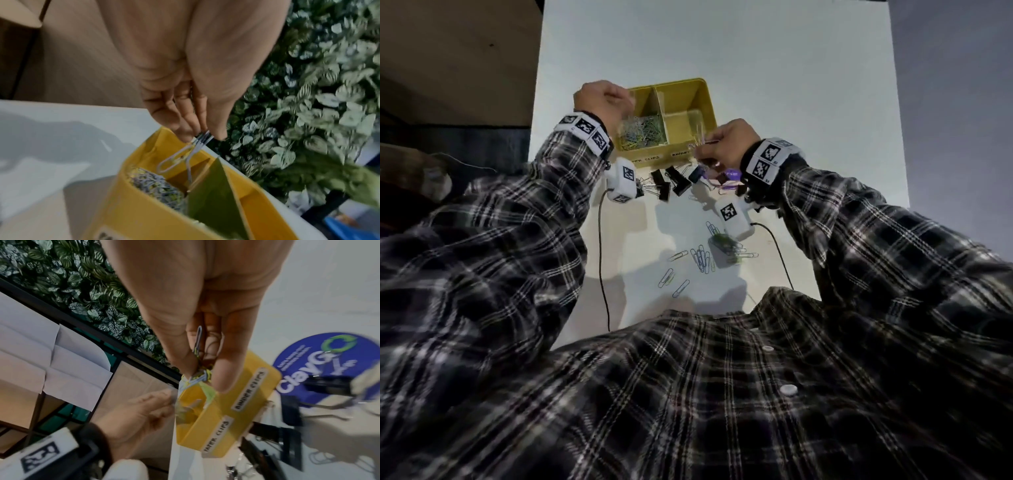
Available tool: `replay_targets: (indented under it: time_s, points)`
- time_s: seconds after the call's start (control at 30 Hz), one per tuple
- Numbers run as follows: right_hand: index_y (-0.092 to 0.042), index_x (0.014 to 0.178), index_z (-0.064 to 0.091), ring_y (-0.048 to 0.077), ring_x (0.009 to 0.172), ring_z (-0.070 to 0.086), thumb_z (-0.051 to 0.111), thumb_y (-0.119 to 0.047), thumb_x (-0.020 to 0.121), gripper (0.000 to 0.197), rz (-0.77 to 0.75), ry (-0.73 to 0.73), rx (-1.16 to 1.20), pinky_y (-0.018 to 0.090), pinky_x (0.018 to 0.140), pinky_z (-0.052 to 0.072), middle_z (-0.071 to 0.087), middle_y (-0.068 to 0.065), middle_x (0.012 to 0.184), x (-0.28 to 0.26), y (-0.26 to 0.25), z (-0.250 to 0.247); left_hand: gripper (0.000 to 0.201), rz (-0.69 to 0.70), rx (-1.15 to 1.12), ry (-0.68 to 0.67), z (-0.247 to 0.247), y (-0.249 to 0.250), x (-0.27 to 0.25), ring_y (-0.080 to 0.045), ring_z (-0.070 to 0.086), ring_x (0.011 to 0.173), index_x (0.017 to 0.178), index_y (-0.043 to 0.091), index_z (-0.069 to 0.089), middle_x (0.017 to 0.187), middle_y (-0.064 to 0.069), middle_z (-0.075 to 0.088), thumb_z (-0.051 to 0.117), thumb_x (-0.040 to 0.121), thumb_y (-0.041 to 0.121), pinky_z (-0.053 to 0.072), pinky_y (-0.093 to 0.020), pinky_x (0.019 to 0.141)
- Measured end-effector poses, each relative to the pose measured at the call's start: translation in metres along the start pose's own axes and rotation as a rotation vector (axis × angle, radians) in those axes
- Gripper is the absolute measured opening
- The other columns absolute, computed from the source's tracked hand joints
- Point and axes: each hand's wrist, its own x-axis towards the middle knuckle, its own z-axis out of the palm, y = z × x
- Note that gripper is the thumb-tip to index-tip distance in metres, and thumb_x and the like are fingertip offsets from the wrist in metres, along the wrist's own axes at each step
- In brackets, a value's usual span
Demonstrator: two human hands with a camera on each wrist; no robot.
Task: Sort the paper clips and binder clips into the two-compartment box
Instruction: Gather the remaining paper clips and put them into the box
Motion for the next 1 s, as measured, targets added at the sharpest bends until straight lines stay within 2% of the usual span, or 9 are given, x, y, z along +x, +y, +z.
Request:
replay_targets:
  time_s: [0.13, 0.23, 0.3, 0.5, 0.63, 0.73, 0.83, 0.93, 1.0]
  points:
    - [-0.003, 0.092, 0.069, 0.02, 0.06, 0.073, 0.079, -0.018, 0.079, 0.023, 0.004, -0.007, -0.014, 0.032, 0.056, 0.061, 0.074, 0.011, 0.083, 0.015, -0.03, 0.019, 0.021, -0.006, 0.045, 0.044, 0.005, -0.015, -0.005, 0.003, 0.061, 0.073, 0.104, 0.019, 0.066, 0.085, 0.014, 0.065, 0.072, 0.084, 0.024, 0.046, -0.001, 0.06]
    - [-0.007, 0.084, 0.067, 0.019, 0.057, 0.073, 0.079, -0.019, 0.079, 0.018, 0.025, -0.009, 0.021, 0.031, 0.056, 0.061, 0.073, 0.013, 0.081, 0.031, -0.04, 0.034, 0.02, 0.085, 0.121, 0.137, 0.009, -0.043, -0.027, -0.007, 0.061, 0.083, 0.104, 0.02, 0.067, 0.097, 0.003, 0.068, 0.061, 0.086, 0.025, 0.053, -0.019, 0.08]
    - [-0.007, 0.083, 0.07, 0.018, 0.055, 0.072, 0.079, -0.025, 0.079, 0.02, 0.0, 0.013, -0.013, 0.031, 0.054, 0.061, 0.074, 0.009, 0.077, 0.044, -0.046, 0.044, 0.019, 0.117, 0.18, 0.101, 0.011, -0.071, -0.053, -0.011, 0.061, 0.083, 0.1, 0.021, 0.068, 0.095, 0.001, 0.067, 0.057, 0.085, 0.026, 0.05, -0.023, 0.082]
    - [-0.015, 0.103, 0.072, 0.014, 0.076, 0.074, 0.069, -0.047, 0.083, 0.038, -0.072, -0.077, -0.073, 0.034, 0.075, 0.061, 0.076, -0.001, 0.087, 0.061, -0.055, 0.064, 0.017, 0.006, 0.431, -0.396, 0.02, -0.14, -0.128, -0.018, 0.065, 0.084, 0.097, 0.026, 0.068, 0.089, 0.004, 0.069, 0.062, 0.084, 0.035, 0.053, -0.033, 0.082]
    - [-0.013, 0.101, 0.073, 0.014, 0.074, 0.073, 0.064, -0.031, 0.091, 0.022, -0.12, -0.06, -0.037, 0.034, 0.075, 0.061, 0.076, 0.004, 0.088, 0.056, -0.046, 0.055, 0.051, 0.063, 0.528, -0.675, 0.036, -0.154, -0.149, -0.017, 0.056, 0.082, 0.116, 0.024, 0.057, 0.095, 0.006, 0.057, 0.073, 0.076, 0.049, 0.047, -0.032, 0.076]
    - [-0.008, 0.098, 0.072, 0.017, 0.067, 0.07, 0.06, -0.02, 0.094, 0.017, -0.117, -0.003, 0.076, 0.032, 0.063, 0.06, 0.075, 0.01, 0.086, 0.035, -0.014, 0.033, 0.066, 0.194, 0.565, -0.768, 0.058, -0.154, -0.159, -0.02, 0.048, 0.08, 0.122, 0.017, 0.047, 0.096, 0.003, 0.046, 0.08, 0.07, 0.042, 0.039, -0.031, 0.069]
    - [-0.017, 0.083, 0.072, 0.009, 0.053, 0.066, 0.061, -0.024, 0.091, 0.016, 0.004, 0.071, -0.069, 0.024, 0.05, 0.054, 0.074, 0.004, 0.074, 0.007, 0.051, 0.004, 0.058, 0.258, 0.575, -0.775, 0.08, -0.146, -0.16, -0.023, 0.049, 0.084, 0.118, 0.014, 0.049, 0.097, 0.001, 0.045, 0.079, 0.073, 0.035, 0.041, -0.033, 0.074]
    - [-0.019, 0.087, 0.075, 0.022, 0.077, 0.072, 0.057, -0.023, 0.086, 0.018, 0.179, 0.144, -0.251, 0.03, 0.065, 0.059, 0.076, 0.008, 0.09, -0.024, 0.121, -0.021, 0.038, 0.29, 0.573, -0.788, 0.101, -0.131, -0.156, -0.025, 0.054, 0.087, 0.112, 0.013, 0.055, 0.099, -0.005, 0.055, 0.072, 0.082, 0.028, 0.04, -0.029, 0.076]
    - [-0.02, 0.097, 0.074, 0.029, 0.096, 0.068, 0.054, -0.02, 0.087, 0.022, 0.272, 0.228, -0.361, 0.027, 0.074, 0.051, 0.073, 0.009, 0.104, -0.043, 0.161, -0.033, 0.028, 0.318, 0.545, -0.762, 0.116, -0.119, -0.156, -0.028, 0.058, 0.09, 0.109, 0.012, 0.058, 0.097, -0.007, 0.059, 0.069, 0.085, 0.024, 0.044, -0.029, 0.077]
